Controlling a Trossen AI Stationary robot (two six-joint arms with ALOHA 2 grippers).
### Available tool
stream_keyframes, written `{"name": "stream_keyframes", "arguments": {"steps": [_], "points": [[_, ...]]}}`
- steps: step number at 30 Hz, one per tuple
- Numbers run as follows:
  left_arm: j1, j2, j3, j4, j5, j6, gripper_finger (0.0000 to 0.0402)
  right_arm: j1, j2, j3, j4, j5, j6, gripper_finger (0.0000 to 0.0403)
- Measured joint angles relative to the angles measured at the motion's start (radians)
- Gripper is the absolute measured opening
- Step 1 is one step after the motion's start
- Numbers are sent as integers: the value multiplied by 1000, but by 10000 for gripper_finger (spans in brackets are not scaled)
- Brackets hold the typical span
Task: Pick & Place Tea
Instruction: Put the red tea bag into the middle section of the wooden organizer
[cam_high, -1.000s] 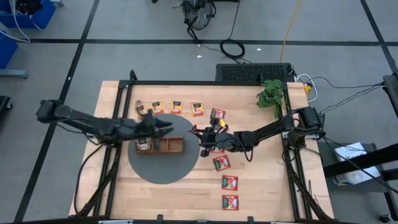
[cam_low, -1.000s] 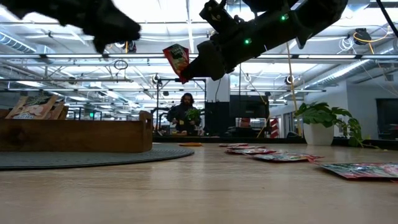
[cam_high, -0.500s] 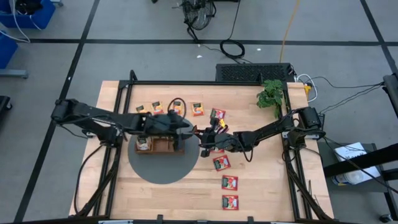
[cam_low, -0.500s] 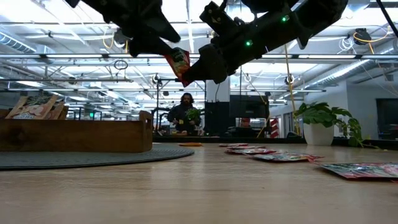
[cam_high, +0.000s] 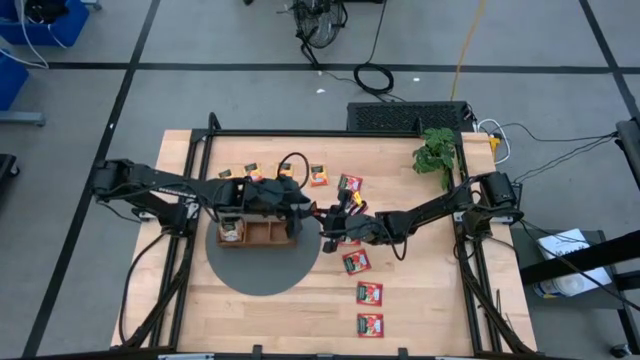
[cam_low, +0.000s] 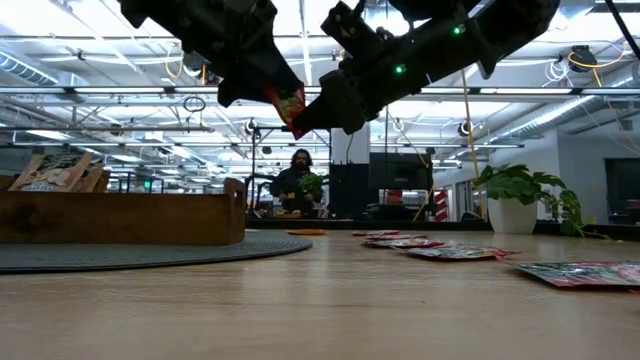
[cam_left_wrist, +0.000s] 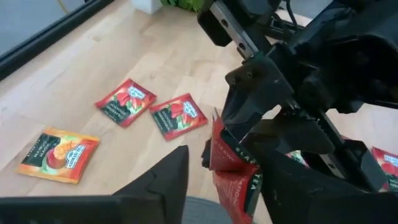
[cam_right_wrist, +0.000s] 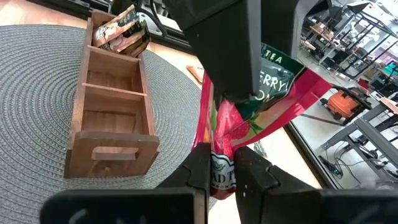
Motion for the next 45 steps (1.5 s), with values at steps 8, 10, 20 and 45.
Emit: {"name": "stream_keyframes", "arguments": {"steps": [8, 10, 20, 45], "points": [[0, 0, 1, -9, 24, 51, 22, -1, 0, 0, 2, -49, 26, 62], [1, -5, 0, -12, 26, 76, 12, -1, 0, 0, 1, -47, 28, 84], [-29, -155, 0, -289, -82, 149, 3, 19, -30, 0, -93, -47, 27, 129], [-229, -219, -141, -707, -162, 15, 1, 20, -99, -55, -123, -45, 74, 116]]}}
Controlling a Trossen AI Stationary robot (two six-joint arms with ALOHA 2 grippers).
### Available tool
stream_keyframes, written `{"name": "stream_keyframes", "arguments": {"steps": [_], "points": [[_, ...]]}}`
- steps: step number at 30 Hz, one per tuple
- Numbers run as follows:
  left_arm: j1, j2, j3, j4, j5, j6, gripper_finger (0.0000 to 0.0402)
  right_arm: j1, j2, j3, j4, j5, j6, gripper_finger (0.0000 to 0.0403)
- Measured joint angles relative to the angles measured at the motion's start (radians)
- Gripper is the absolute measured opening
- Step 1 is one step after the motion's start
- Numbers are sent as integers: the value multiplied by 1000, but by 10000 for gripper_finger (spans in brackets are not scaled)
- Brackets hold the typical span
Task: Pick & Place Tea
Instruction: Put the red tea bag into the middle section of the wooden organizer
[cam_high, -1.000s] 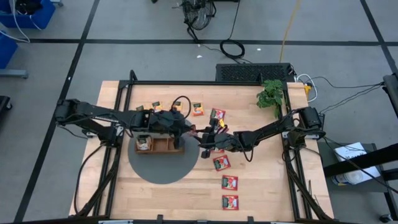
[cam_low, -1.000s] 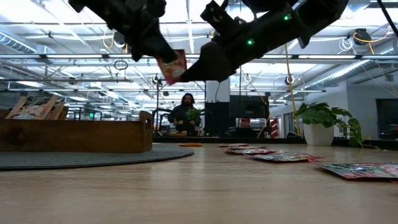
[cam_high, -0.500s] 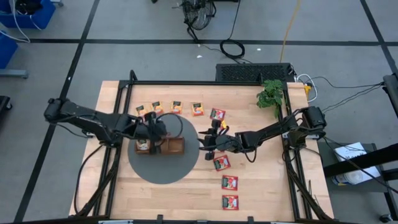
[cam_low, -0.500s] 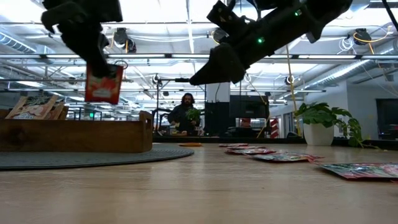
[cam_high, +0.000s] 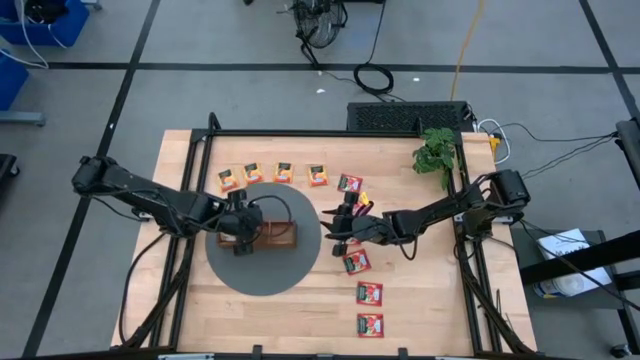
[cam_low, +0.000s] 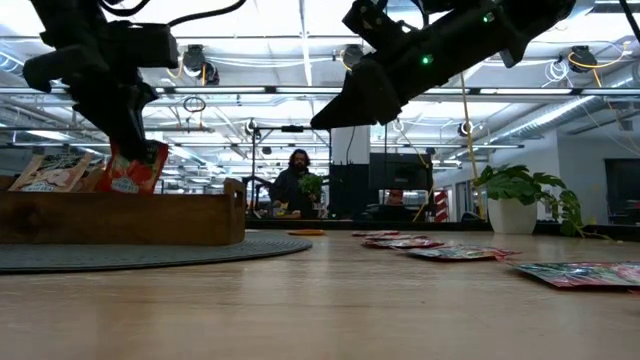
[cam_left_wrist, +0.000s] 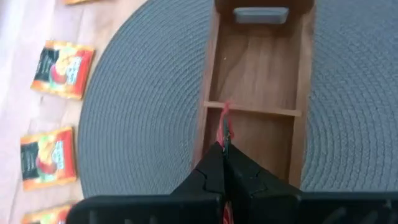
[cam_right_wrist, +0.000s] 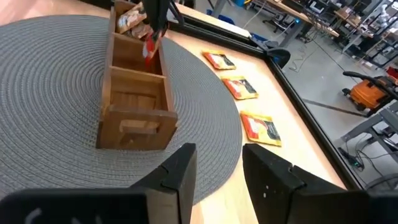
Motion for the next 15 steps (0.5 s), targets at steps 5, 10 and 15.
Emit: {"name": "stream_keyframes", "arguments": {"steps": [5, 10, 15], "points": [[0, 0, -5, 46, 52, 41, 1, 0, -5, -4, 18, -2, 1, 116], [3, 0, -5, 50, 37, 37, 1, 0, -4, -4, 13, -2, 3, 116], [3, 0, -6, 52, 24, 37, 1, 0, -4, -4, 13, -2, 3, 116]]}}
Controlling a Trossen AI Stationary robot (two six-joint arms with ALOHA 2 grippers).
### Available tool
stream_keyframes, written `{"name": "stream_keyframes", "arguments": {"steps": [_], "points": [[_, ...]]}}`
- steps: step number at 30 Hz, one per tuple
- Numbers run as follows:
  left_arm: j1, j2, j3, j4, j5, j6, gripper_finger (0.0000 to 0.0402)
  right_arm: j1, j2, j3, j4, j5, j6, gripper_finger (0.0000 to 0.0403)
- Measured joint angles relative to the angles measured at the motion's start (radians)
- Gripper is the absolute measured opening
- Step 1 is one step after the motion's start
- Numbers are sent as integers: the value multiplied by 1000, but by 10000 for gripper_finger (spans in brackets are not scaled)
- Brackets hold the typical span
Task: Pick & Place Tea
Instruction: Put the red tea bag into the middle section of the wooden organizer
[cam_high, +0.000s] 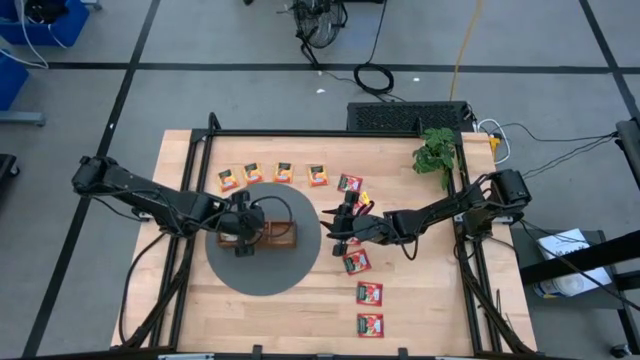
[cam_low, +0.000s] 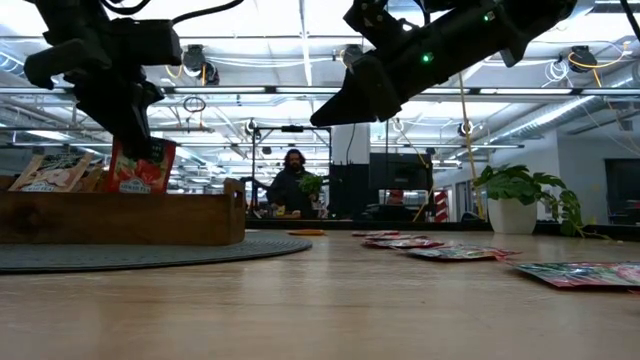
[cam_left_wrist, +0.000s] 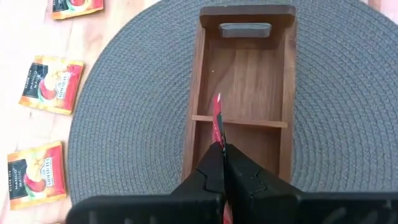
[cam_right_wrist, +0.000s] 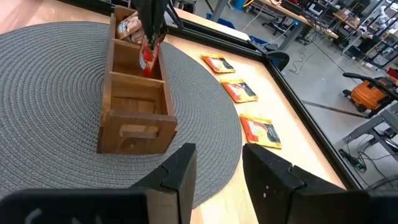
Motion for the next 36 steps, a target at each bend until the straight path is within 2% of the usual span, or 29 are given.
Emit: {"name": "stream_keyframes", "arguments": {"steps": [7, 14, 24, 28, 33, 36], "points": [[23, 0, -76, 51, -10, -27, 1, 0, 0, 0, 2, 0, -1, 116], [27, 0, -97, 77, -88, -40, 8, 0, 0, 0, 5, 0, -1, 116], [27, -2, -97, 80, -164, -181, 99, 0, 0, 0, 5, 0, -1, 116], [27, -4, -82, 77, -163, -150, 138, 0, 0, 0, -1, 0, 0, 116], [26, -5, -2, 78, -155, -120, 167, -1, 0, 0, -48, 1, 1, 116], [9, -21, 41, 98, -156, -32, 176, -16, 0, 0, -98, 55, 34, 116]]}}
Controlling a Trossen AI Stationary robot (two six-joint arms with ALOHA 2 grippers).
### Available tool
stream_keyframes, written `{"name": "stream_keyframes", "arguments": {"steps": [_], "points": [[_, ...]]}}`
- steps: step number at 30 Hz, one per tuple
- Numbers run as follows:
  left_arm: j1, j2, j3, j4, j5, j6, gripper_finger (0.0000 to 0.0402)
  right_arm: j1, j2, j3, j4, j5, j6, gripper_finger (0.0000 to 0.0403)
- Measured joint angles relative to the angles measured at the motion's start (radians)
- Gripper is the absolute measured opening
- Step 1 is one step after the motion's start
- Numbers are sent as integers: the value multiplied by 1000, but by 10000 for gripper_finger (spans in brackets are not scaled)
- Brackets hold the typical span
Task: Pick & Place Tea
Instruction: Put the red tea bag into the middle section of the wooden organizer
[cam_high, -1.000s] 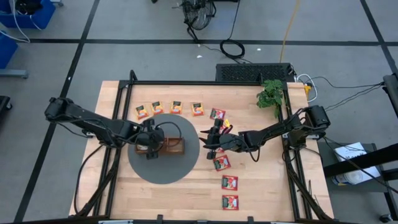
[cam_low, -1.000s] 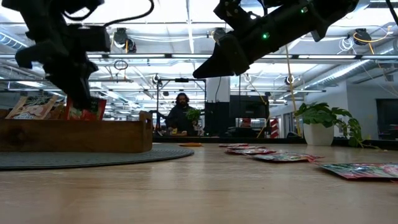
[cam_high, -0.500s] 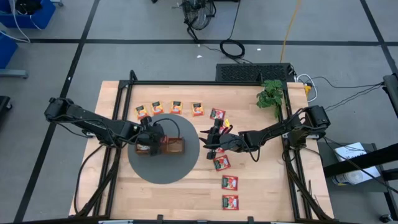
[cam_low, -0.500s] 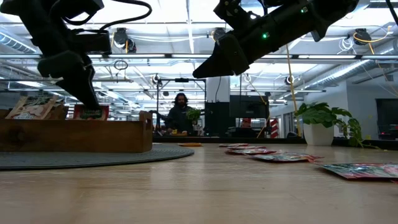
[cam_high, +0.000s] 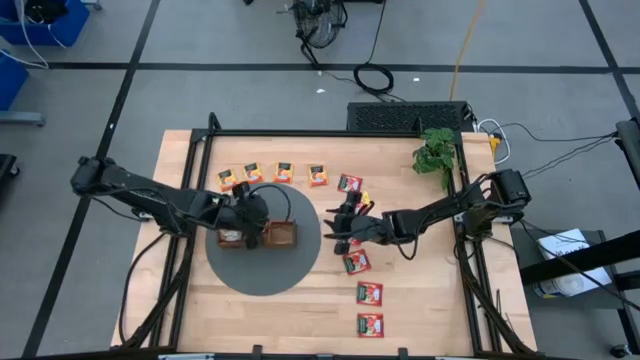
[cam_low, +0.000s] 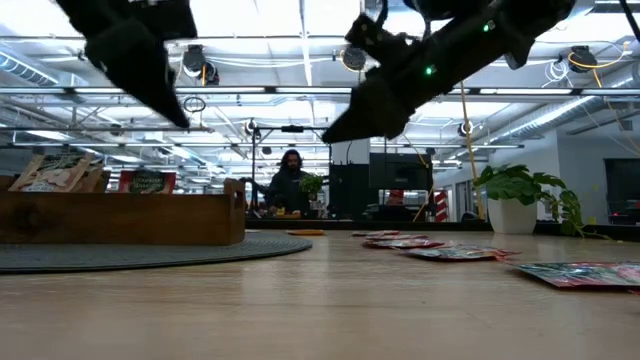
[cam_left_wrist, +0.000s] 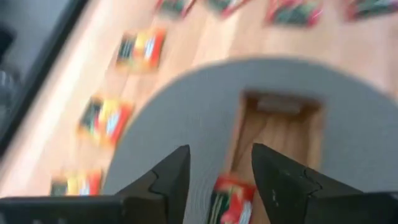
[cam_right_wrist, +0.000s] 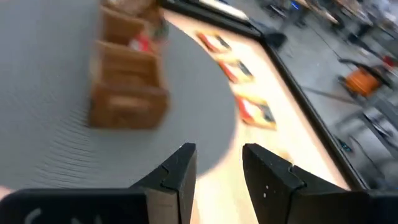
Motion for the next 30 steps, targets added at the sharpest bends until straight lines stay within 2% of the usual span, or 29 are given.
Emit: {"name": "stream_keyframes", "arguments": {"steps": [2, 4, 6, 10, 14, 21, 26, 30], "points": [[-17, -28, 0, 79, 2, 97, 176, -22, -18, 0, -73, 50, 23, 118], [-28, -70, -9, 173, 8, 170, 177, -54, -54, 0, -155, 36, 43, 124], [-33, -115, -21, 246, 25, 231, 177, -106, -103, 0, -246, -62, 89, 135], [-32, -197, -60, 344, 49, 300, 177, -255, -183, 0, -390, -333, 176, 170], [-22, -238, -69, 353, 0, 307, 177, -364, -205, 0, -463, -394, 126, 217], [-22, -247, -70, 378, 0, 203, 177, -445, -113, 45, -604, -402, 65, 283], [-22, -245, -70, 377, 0, 182, 177, -508, -4, 153, -676, -475, 52, 292], [-22, -244, -70, 377, 1, 182, 177, -537, 87, 221, -745, -478, 14, 287]]}}
